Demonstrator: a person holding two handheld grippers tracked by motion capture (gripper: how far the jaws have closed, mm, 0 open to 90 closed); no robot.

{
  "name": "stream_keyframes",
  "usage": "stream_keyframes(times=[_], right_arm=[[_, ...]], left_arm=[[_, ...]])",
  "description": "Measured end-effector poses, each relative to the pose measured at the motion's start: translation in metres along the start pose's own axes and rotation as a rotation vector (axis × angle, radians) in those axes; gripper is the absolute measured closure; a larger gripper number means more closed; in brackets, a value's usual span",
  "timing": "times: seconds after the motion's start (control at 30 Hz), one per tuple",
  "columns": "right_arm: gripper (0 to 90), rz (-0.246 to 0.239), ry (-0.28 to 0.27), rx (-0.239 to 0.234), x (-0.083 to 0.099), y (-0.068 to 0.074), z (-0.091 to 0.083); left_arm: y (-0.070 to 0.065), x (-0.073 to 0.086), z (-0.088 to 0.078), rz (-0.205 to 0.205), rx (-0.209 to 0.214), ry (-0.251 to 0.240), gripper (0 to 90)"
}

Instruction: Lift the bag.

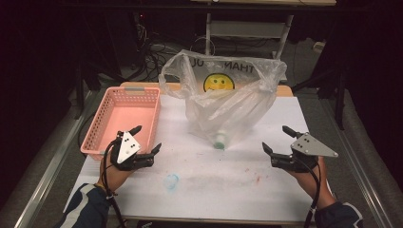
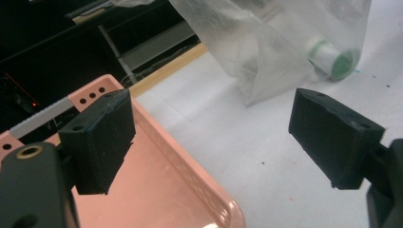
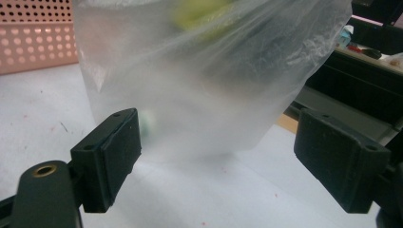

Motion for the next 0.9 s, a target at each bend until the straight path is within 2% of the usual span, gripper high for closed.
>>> stream_keyframes(times=[0.33,0.37,0.5,0.63,0.9], right_arm=[[16.1,-0.015,0.035,-0.020,0.026,0.008,-0.008],[16.0,-0.030,0.039,-0.015,0.029,0.009,-0.008],[16.2,-0.016,0.045,-0.020,0.039,0.012,-0.012],[16.2,-0.030,0.059,-0.032,0.050,0.019,-0.018],[16.3,-0.037,0.093,-0.051,0.073,0.031,-0.034]], left_arm=[[-0.009,0.012,-0.002,0.016,0.025,0.029,15.2],[-0.010,0.014,-0.002,0.017,0.027,0.032,15.2],[-0.014,0.020,-0.003,0.020,0.033,0.051,15.2],[-0.018,0.026,-0.005,0.029,0.040,0.067,15.2],[-0.028,0.038,-0.011,0.022,0.058,0.094,15.2]])
Point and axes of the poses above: each handheld gripper's, and its own axes: z roughly forward along the jaws, x roughly out of its underside, y roughly to its left, the point moved 10 cm from there along z, roughly forward along the jaws, and after that the axes turned 14 degrees about x, right-handed, at the moved point
